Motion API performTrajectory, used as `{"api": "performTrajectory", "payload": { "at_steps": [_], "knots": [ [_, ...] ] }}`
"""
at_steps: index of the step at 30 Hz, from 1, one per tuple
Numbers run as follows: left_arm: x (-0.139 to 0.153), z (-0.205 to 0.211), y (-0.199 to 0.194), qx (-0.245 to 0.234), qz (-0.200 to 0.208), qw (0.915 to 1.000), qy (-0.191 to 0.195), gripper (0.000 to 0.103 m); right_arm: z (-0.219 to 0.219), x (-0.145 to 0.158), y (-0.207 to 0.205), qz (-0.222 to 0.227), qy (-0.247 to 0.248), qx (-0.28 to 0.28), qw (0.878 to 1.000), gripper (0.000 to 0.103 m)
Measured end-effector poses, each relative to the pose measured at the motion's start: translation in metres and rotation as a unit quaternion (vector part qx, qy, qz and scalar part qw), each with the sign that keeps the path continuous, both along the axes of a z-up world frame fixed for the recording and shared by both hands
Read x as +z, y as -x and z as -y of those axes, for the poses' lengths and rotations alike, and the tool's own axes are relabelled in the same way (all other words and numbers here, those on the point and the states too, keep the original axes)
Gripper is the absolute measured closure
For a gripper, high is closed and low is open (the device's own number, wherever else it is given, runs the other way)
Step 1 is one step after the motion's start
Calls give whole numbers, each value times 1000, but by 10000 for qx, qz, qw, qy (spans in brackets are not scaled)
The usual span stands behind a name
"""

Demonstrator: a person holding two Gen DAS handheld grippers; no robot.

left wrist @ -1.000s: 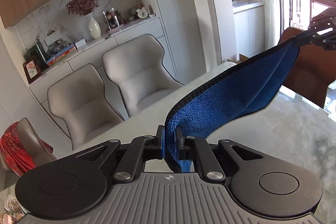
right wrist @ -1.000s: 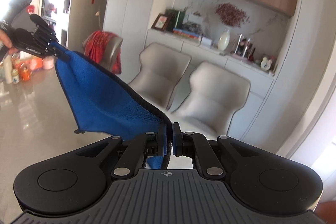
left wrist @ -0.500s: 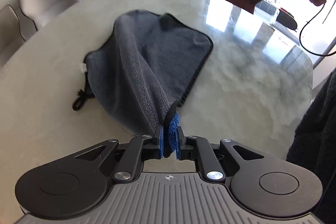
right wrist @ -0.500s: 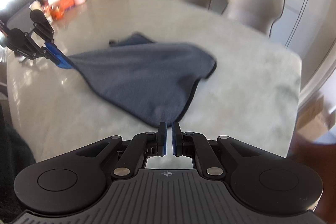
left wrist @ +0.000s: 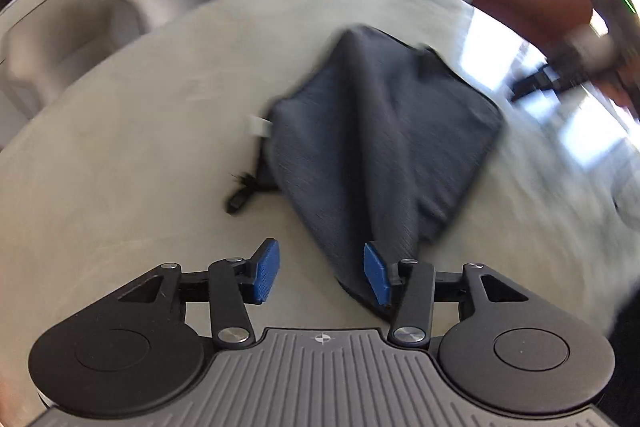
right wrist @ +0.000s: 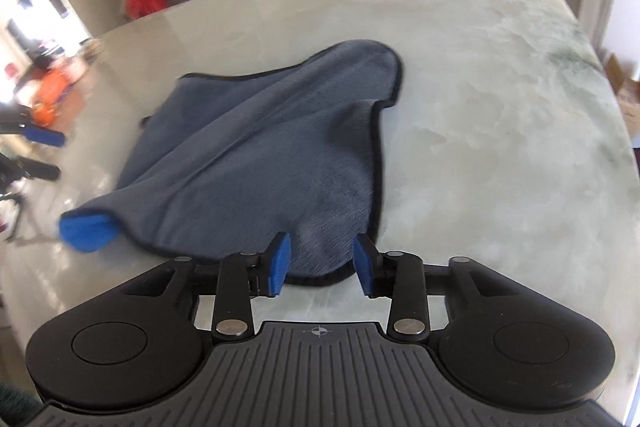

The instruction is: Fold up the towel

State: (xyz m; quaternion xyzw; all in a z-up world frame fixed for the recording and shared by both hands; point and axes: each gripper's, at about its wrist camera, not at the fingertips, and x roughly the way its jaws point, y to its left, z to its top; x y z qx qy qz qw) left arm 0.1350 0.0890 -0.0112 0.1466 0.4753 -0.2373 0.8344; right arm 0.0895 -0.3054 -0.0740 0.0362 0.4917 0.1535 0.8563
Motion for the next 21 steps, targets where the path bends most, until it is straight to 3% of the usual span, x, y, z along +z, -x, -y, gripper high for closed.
{"api": "performTrajectory", "payload": {
  "at_steps": [2, 5, 11, 17, 21],
  "knots": [
    [-14, 1, -24, 475, 90, 9988, 72, 52, -3, -6, -2, 39, 114, -85, 9999, 61],
    [-32, 7, -47, 732, 184, 9970, 149, 53, -6, -11, -2, 83, 167, -283, 9994, 56],
    [-58, 22, -81, 555, 249, 9979, -235, 53, -5, -14, 1, 210, 197, -669, 9973, 46],
    [-64, 5, -98, 664, -130, 9976, -150, 53, -7, -14, 1, 268, 221, -675, 9971, 42],
    [-69, 8, -94, 443, -211, 9988, -75, 53, -15, -17, 1, 238, 237, -544, 9980, 42]
  ]
}}
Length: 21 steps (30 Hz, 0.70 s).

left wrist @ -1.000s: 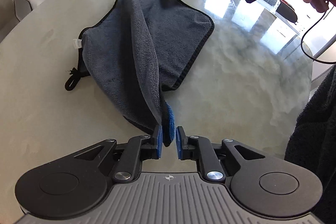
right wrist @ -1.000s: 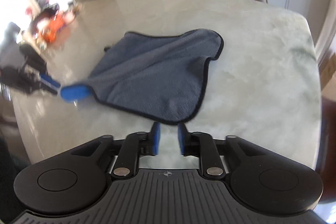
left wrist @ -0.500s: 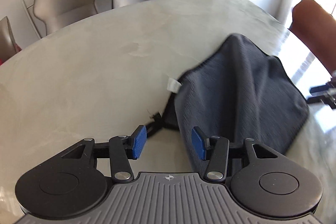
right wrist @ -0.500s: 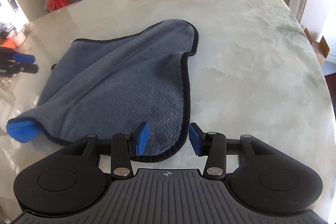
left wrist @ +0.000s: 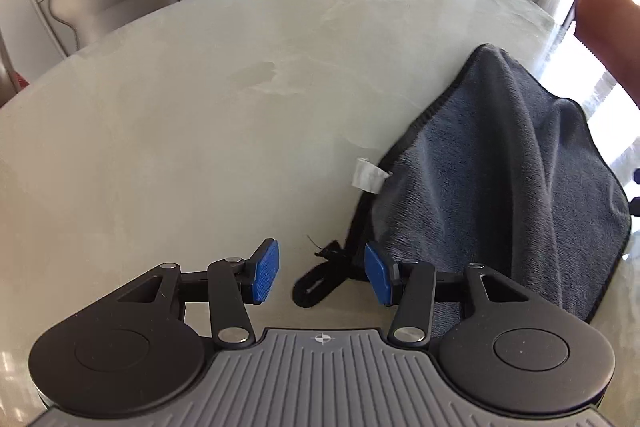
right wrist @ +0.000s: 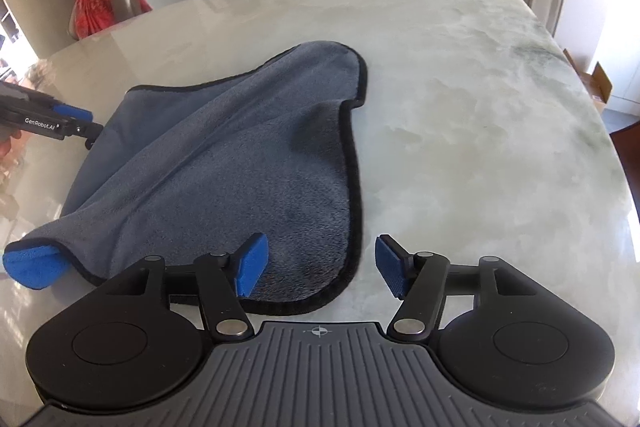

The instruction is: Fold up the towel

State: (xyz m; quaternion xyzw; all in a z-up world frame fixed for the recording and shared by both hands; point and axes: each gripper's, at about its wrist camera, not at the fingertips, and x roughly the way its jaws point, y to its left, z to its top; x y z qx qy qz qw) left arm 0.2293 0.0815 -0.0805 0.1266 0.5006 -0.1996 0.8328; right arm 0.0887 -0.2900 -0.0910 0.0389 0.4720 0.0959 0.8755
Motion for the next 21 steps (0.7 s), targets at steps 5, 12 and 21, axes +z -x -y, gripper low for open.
{"api": "performTrajectory", "payload": {
  "at_steps": [5, 12, 21],
  "knots": [
    [-14, 16, 4, -264, 6, 9989, -396, 53, -4, -6, -3, -131, 38, -156, 9998, 43],
    [-16, 18, 6, -338, 27, 9987, -385, 58, -7, -11, -7, -229, 189, -211, 9993, 46],
    [-13, 21, 7, -620, 50, 9955, -718, 94, -21, -14, -1, -21, 537, 91, 9985, 83]
  ]
}}
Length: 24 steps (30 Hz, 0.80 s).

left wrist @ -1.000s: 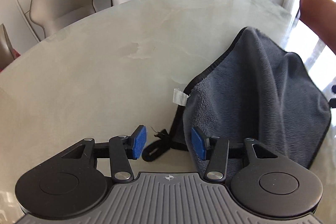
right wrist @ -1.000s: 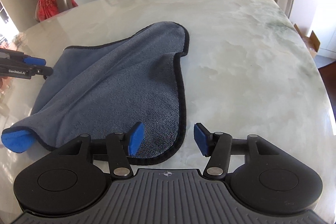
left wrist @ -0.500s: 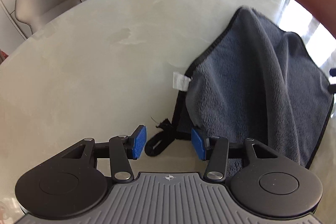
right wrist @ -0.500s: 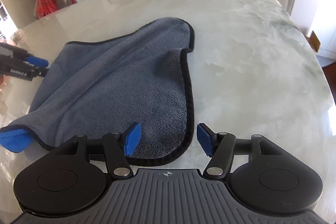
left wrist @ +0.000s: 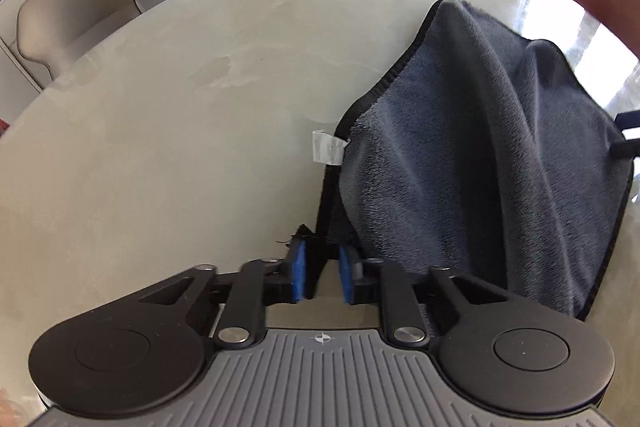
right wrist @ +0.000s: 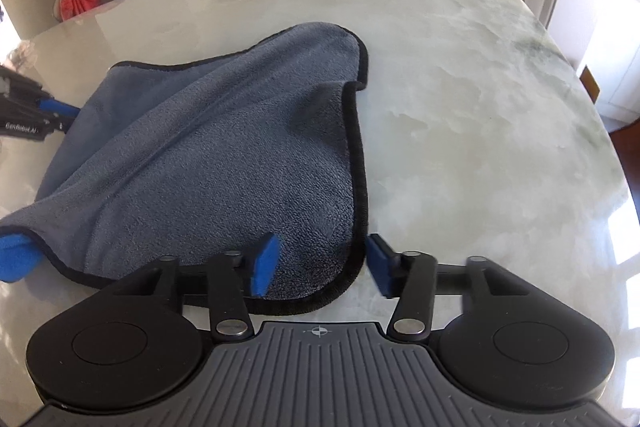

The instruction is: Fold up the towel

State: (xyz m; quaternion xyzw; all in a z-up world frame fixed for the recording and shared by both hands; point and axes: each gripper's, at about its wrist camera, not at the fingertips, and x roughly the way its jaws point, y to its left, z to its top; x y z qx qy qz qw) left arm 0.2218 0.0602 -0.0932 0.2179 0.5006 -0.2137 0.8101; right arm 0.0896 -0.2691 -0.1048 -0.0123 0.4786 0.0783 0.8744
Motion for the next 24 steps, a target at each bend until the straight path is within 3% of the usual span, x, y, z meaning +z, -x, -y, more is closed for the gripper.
{"api": "performTrajectory", "payload": {
  "at_steps": [1, 5, 13, 24],
  "knots": [
    [0, -1, -2, -3, -14, 10000, -37, 94, -1, 0, 0, -20, -1, 56, 10000, 94],
    [1, 1, -11, 27, 64, 9993, -374, 95, 6, 5, 3, -225, -96, -3, 9997, 94],
    [6, 8, -27, -213, 246, 9963, -793, 99, 27, 22, 34, -487, 282, -299, 9980, 94],
    [15, 19, -40, -457, 292, 9955, -783, 99, 43, 20, 60, -1077, 632, -417, 9913, 92]
  ]
}}
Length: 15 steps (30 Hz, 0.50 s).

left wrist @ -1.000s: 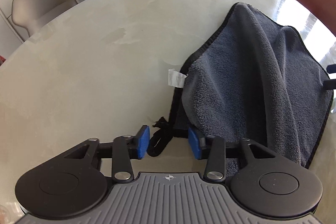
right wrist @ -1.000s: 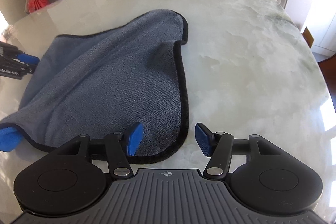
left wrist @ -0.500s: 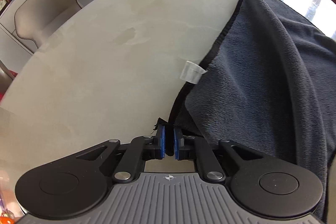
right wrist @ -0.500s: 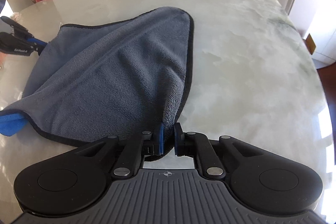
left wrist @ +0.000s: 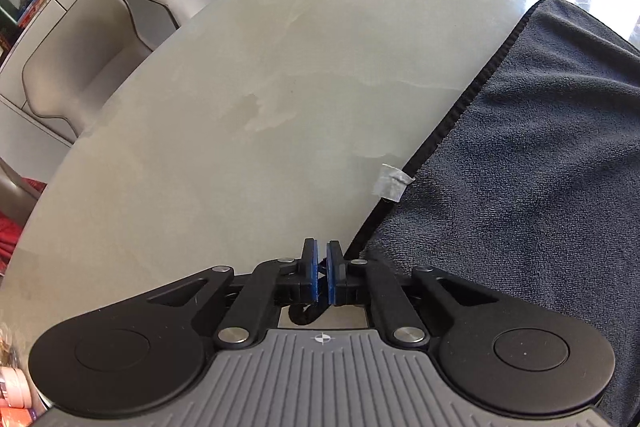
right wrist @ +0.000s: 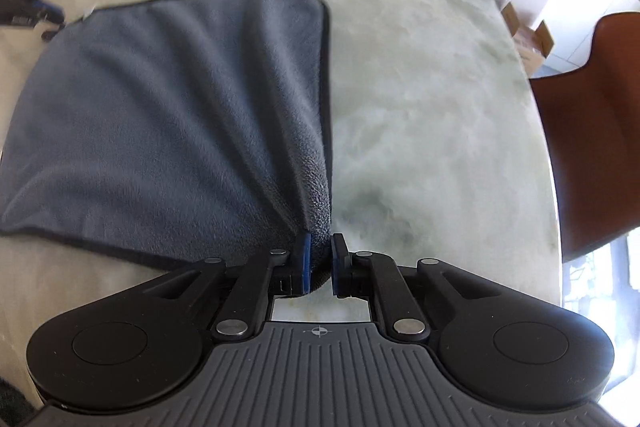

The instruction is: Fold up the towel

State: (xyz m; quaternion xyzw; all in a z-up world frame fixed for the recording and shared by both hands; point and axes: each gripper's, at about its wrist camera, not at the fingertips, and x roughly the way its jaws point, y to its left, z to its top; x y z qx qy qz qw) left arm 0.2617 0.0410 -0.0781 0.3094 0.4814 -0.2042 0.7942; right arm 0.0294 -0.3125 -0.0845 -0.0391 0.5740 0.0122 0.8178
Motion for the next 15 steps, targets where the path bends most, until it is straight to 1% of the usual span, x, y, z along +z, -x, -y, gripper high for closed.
{"api": "performTrajectory", "payload": {
  "at_steps": [1, 2, 4, 6, 9, 10, 11, 12, 13, 14, 15],
  "knots": [
    [-1, 0, 0, -2, -6, 10000, -2, 99, 0, 0, -1, -35, 38, -16, 10000, 90],
    [-2, -1, -2, 10, -13, 10000, -6, 99, 1, 0, -2, -47, 69, -43, 10000, 81],
    [-3, -2, -6, 63, -67, 10000, -19, 97, 3, 6, -11, 99, 101, -96, 9999, 70],
    [-4, -4, -7, 138, -134, 9998, 65, 95, 6, 11, -20, 343, -59, -35, 9994, 70],
    [-1, -9, -8, 224, -335, 9985, 358, 91, 7, 24, -46, 810, -471, 60, 9956, 67],
    [0, -10, -8, 249, -349, 9982, 411, 87, 5, 26, -57, 953, -588, 120, 9936, 67],
    [1, -11, -8, 273, -362, 9979, 464, 81, 3, 27, -64, 1041, -624, 187, 9924, 67],
    [3, -12, -7, 281, -361, 9977, 500, 77, -1, 27, -73, 1125, -607, 279, 9914, 67],
    [4, -14, -5, 279, -376, 9974, 540, 70, -6, 26, -85, 1189, -566, 404, 9905, 67],
    [4, -15, -5, 287, -372, 9974, 543, 67, -9, 24, -94, 1227, -542, 501, 9897, 67],
    [4, -17, -5, 299, -360, 9976, 512, 65, -11, 21, -103, 1257, -542, 576, 9889, 67]
  ]
}}
